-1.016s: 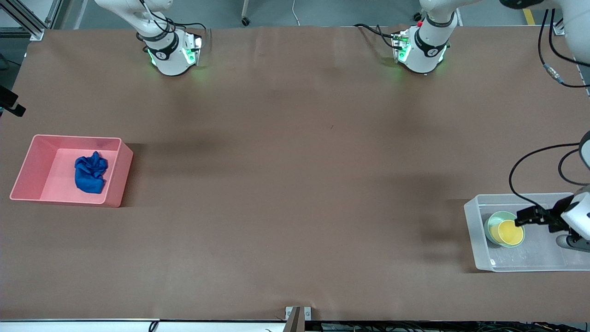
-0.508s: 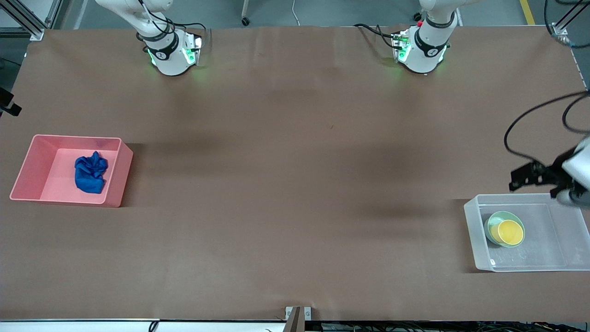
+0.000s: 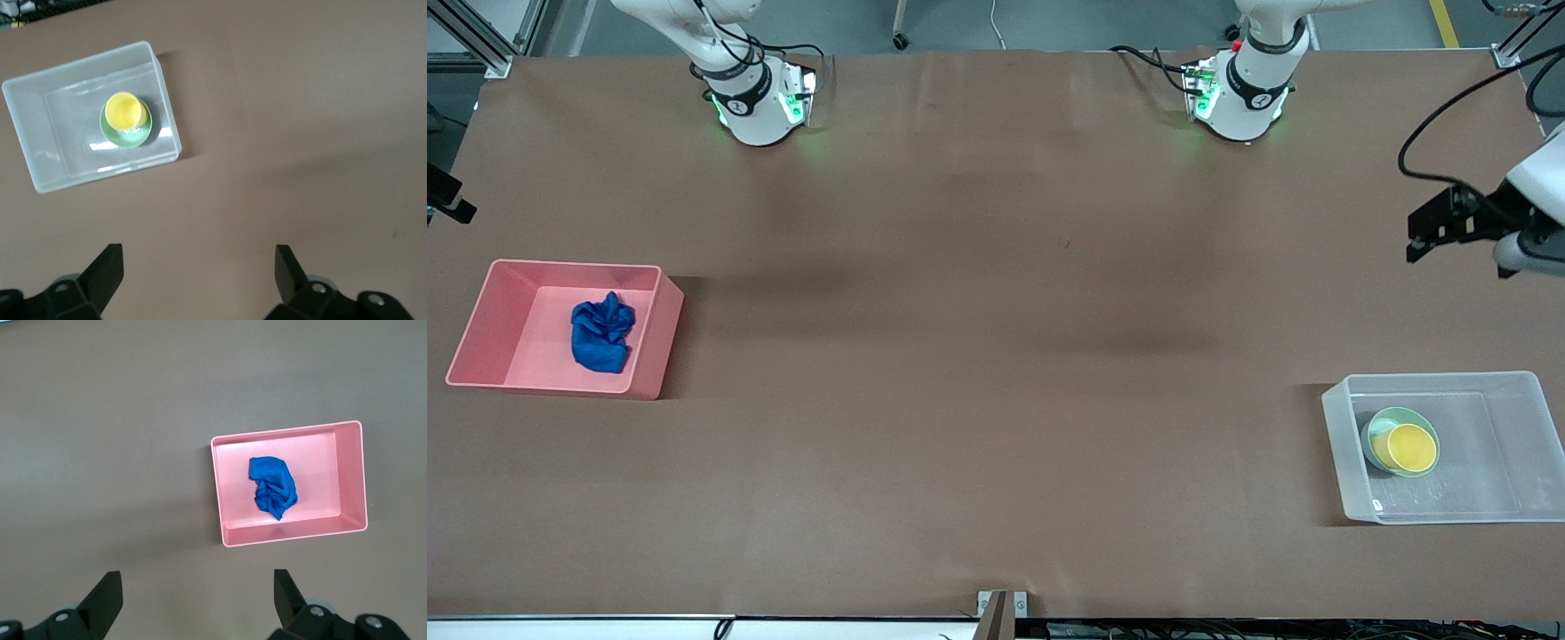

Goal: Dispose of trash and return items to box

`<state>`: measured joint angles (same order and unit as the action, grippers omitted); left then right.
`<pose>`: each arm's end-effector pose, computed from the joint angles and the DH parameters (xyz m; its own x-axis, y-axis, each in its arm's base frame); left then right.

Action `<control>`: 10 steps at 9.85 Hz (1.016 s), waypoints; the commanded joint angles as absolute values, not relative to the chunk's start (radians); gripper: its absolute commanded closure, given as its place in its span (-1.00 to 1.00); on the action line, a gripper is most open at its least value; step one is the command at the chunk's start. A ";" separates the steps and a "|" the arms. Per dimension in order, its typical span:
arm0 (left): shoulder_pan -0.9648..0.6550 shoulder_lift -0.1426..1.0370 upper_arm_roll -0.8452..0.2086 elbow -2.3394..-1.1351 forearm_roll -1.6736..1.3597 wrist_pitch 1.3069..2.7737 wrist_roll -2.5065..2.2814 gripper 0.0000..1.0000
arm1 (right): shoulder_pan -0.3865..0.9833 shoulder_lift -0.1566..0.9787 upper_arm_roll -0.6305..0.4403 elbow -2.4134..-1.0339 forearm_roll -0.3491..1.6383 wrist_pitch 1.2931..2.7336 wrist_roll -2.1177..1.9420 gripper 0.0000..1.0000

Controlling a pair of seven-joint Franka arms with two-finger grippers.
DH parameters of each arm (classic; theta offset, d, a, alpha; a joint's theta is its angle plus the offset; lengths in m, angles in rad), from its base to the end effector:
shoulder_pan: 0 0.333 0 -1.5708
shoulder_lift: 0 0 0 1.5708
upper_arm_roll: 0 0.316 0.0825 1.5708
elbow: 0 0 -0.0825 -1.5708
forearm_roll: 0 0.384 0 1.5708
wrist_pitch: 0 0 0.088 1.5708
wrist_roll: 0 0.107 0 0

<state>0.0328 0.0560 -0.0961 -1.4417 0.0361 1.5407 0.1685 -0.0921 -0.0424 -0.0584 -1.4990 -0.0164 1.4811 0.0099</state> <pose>0.5687 -0.0303 0.6513 0.9729 -0.2282 0.0375 -0.2268 -0.9732 -0.0375 0.5253 -0.0824 0.6731 0.9866 -0.1611 0.0246 -0.1615 -0.9868 0.0136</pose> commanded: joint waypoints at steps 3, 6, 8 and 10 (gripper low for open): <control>-0.052 0.009 -0.003 -1.462 0.008 1.483 0.132 -1.00 | -0.106 -0.049 -0.046 -1.497 -0.003 1.459 0.029 -1.00; -0.048 -0.002 -0.015 -1.477 0.006 1.466 0.049 -1.00 | -0.106 -0.049 -0.046 -1.497 -0.003 1.459 0.028 -1.00; -0.052 -0.027 -0.015 -1.525 0.005 1.468 0.016 -1.00 | -0.106 -0.049 -0.046 -1.497 -0.003 1.459 0.028 -1.00; -0.043 -0.032 -0.015 -1.539 0.005 1.470 0.011 -1.00 | -0.106 -0.049 -0.046 -1.497 -0.003 1.459 0.028 -1.00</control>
<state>-0.0410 -0.0059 -0.0199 -1.4738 0.0157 1.4684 0.0248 -0.0922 -0.0425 -0.0578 -1.4990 -0.0164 1.4682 0.0120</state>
